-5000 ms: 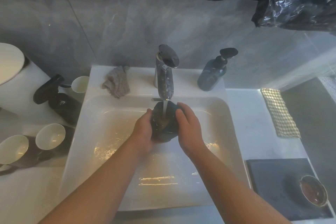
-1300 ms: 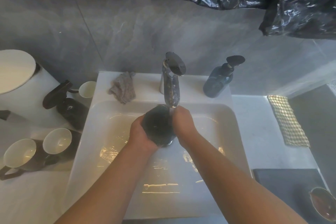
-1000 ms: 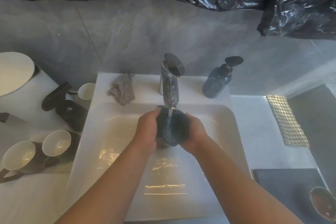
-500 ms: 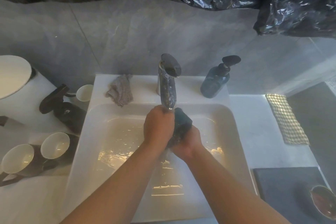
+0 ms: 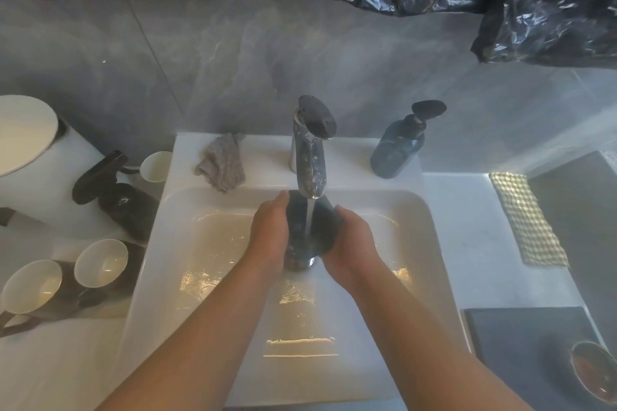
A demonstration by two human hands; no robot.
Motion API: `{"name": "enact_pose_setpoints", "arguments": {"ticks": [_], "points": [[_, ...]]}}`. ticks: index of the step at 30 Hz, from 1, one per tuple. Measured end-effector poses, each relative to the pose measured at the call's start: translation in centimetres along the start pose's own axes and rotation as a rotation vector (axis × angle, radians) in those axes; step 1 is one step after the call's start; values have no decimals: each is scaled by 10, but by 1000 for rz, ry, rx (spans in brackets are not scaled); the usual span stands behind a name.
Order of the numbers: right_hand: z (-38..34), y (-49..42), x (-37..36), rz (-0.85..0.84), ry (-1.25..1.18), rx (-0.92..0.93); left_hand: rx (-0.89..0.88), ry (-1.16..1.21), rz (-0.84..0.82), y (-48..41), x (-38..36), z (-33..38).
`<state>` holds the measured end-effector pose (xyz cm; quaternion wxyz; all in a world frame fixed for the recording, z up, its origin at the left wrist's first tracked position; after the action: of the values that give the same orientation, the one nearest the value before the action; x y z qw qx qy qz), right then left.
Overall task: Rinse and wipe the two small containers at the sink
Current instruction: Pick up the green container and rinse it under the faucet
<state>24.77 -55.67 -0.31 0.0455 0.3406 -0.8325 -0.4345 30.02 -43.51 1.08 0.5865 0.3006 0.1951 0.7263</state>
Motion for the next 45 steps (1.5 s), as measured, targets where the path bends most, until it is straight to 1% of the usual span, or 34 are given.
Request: {"name": "enact_pose_setpoints", "arguments": {"ticks": [2,4,6,8,12,14,16,18,22,27,30,32,34,37,39,42,44,45], "points": [[-15,2,4,31,170,153,137,104,-39,1,0,-8],[-27,6,5,26,286,261,242,158,-53,3,-1,-16],[-34,14,2,-8,330,347,298,179,-66,5,-5,-21],[-38,21,0,-42,336,412,380,209,-120,11,-12,-27],[-44,29,2,-56,382,494,518,206,-320,29,-25,-33],[-45,27,6,-9,401,487,564,229,-398,36,-26,-36],[-48,22,10,58,441,452,568,210,-443,40,-25,-38],[-48,16,14,114,526,384,563,172,-447,42,-22,-40],[-35,4,29,185,655,179,573,27,-415,43,-13,-47],[-14,-1,35,186,740,100,443,-114,-306,35,0,-36],[-4,-1,32,117,753,46,395,-124,-329,37,2,-31],[-9,1,30,85,779,63,392,-94,-340,37,1,-30],[-11,3,30,82,731,60,360,-63,-311,33,0,-29],[-3,6,22,37,595,30,181,-92,-275,27,-2,-24],[-5,7,17,29,496,69,86,-73,-266,27,-2,-16],[-15,12,15,38,408,151,9,-4,-286,25,1,-8],[-25,18,13,33,404,207,-21,31,-305,24,2,-6],[-34,22,12,34,448,271,-26,51,-312,23,3,-6]]}}
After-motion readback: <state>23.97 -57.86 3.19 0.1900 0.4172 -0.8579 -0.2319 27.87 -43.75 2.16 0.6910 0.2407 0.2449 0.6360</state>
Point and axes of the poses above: each hand's wrist, its own y-axis away from the middle knuckle, its own x-axis out of the back of the hand, z = x × y, the point moved 9 cm from there along -y, towards the middle knuckle, and after that the axes turned 15 degrees about z, right-handed, at the moved point
